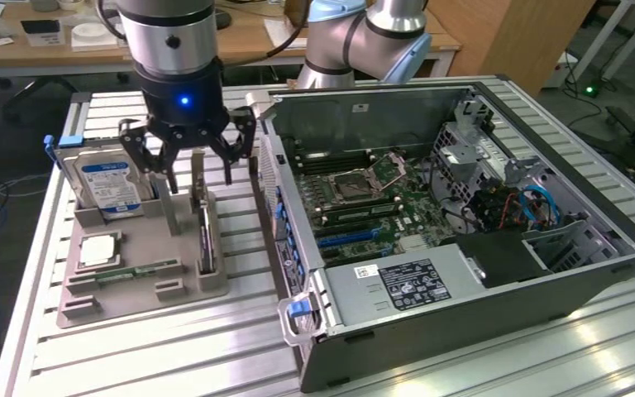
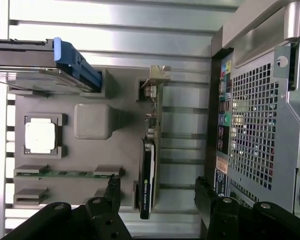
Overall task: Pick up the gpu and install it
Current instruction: 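Pick up the gpu and move the gpu toward the slot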
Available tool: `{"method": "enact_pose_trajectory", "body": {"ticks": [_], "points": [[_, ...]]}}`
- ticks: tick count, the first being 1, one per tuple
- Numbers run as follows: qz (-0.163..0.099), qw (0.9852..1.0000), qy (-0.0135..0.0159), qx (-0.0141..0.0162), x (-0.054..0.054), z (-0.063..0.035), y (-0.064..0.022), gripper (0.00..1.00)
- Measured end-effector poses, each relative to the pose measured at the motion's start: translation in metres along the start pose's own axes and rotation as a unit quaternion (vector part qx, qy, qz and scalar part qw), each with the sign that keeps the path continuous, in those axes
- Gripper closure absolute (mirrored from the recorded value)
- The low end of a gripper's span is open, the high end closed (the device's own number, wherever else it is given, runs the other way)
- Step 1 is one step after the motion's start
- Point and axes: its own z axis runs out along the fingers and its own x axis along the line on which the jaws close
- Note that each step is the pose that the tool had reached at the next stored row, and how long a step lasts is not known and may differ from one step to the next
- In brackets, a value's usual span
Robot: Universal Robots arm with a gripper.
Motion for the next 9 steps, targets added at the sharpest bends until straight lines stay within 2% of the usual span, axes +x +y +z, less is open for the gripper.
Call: {"method": "enact_pose_trajectory", "body": {"ticks": [9], "points": [[0.000, 1.0000, 0.0001, 0.0000, 0.0004, 0.0106, -0.0014, 0.29]]}}
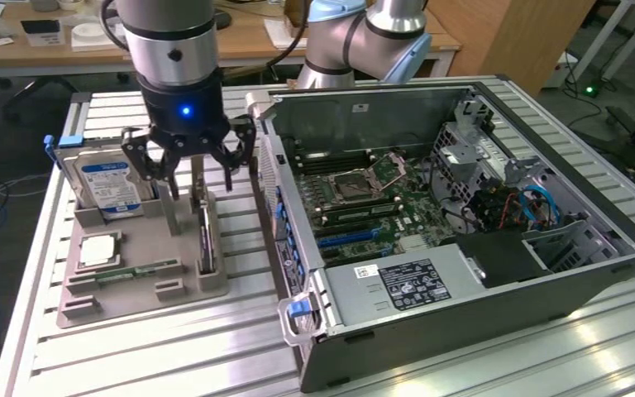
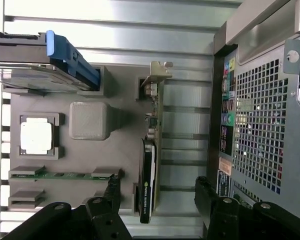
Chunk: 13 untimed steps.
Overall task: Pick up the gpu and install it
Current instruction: 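Pick up the gpu and move the gpu toward the slot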
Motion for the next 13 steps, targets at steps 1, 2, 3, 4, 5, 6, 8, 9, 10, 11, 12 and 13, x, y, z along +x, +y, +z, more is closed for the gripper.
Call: {"method": "enact_pose_trajectory", "body": {"ticks": [1, 2, 3, 4, 5, 6, 8, 9, 10, 11, 12, 13], "points": [[0.000, 1.0000, 0.0000, -0.0001, 0.000, 0.0017, -0.0001, 0.29], [0.000, 1.0000, 0.0000, -0.0001, 0.000, 0.0035, -0.0002, 0.29], [0.000, 1.0000, -0.0001, -0.0001, 0.001, 0.0055, -0.0003, 0.29], [0.001, 1.0000, -0.0001, -0.0001, 0.002, 0.0073, -0.0004, 0.29], [0.001, 1.0000, -0.0001, 0.0000, 0.002, 0.0090, -0.0004, 0.29], [0.001, 1.0000, -0.0001, 0.0001, 0.004, 0.0108, -0.0005, 0.29], [0.007, 1.0000, -0.0003, 0.0012, 0.005, 0.0143, -0.0006, 0.29], [0.011, 0.9999, -0.0005, 0.0013, 0.005, 0.0158, -0.0007, 0.29], [0.015, 0.9999, -0.0008, 0.0014, 0.005, 0.0173, -0.0008, 0.29], [0.017, 0.9998, -0.0008, 0.0014, 0.006, 0.0187, -0.0008, 0.29], [0.018, 0.9998, -0.0007, 0.0015, 0.006, 0.0203, -0.0012, 0.29], [0.018, 0.9998, -0.0004, 0.0015, 0.006, 0.0221, -0.0019, 0.29]]}}
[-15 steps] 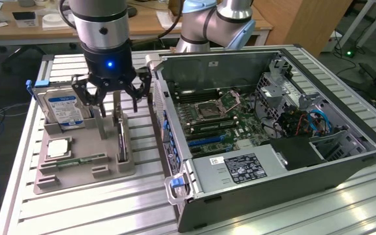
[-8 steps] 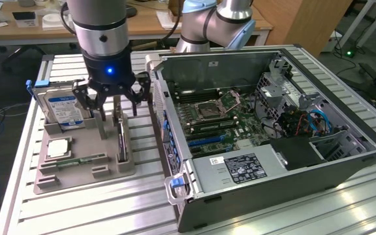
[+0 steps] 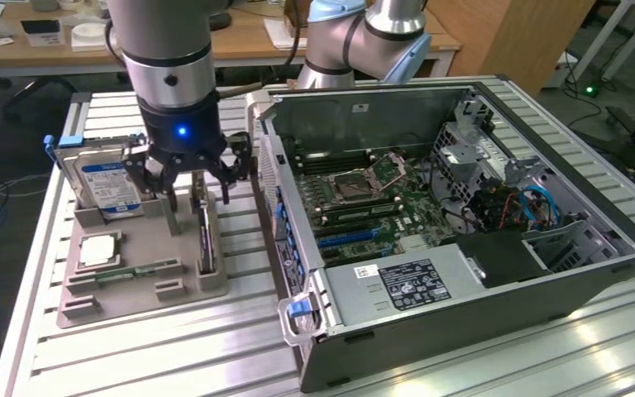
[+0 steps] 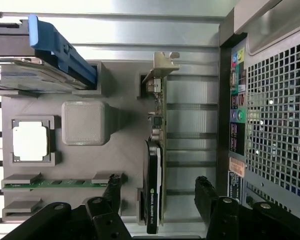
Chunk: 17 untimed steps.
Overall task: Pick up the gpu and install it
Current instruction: 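Pick up the gpu and move the gpu toward the slot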
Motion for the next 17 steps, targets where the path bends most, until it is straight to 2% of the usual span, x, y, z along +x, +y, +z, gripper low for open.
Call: {"method": "enact_pose_trajectory", "body": {"ticks": [7, 17], "points": [[-0.012, 0.9999, 0.0043, -0.0002, 0.000, 0.0124, -0.0020, 0.29], [-0.012, 0.9999, 0.0067, -0.0001, 0.000, 0.0301, -0.0028, 0.29]]}}
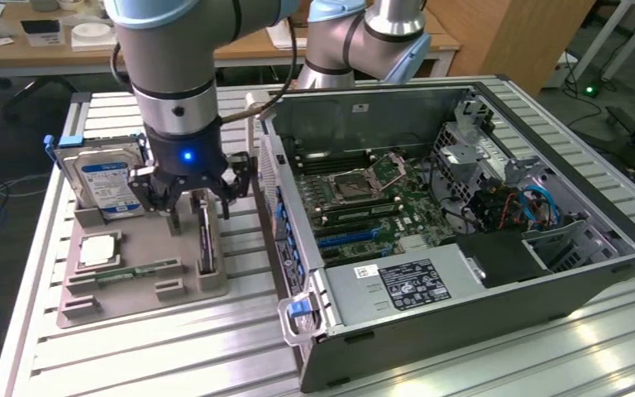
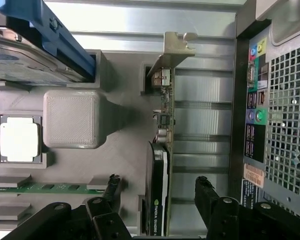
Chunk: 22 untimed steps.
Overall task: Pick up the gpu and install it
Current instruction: 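Pick up the gpu and move the gpu toward the slot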
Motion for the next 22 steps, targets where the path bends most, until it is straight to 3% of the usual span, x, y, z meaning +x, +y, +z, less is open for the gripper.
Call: {"method": "enact_pose_trajectory", "body": {"ticks": [22], "points": [[0.000, 1.0000, 0.0036, -0.0001, 0.000, 0.0400, -0.0018, 0.29]]}}
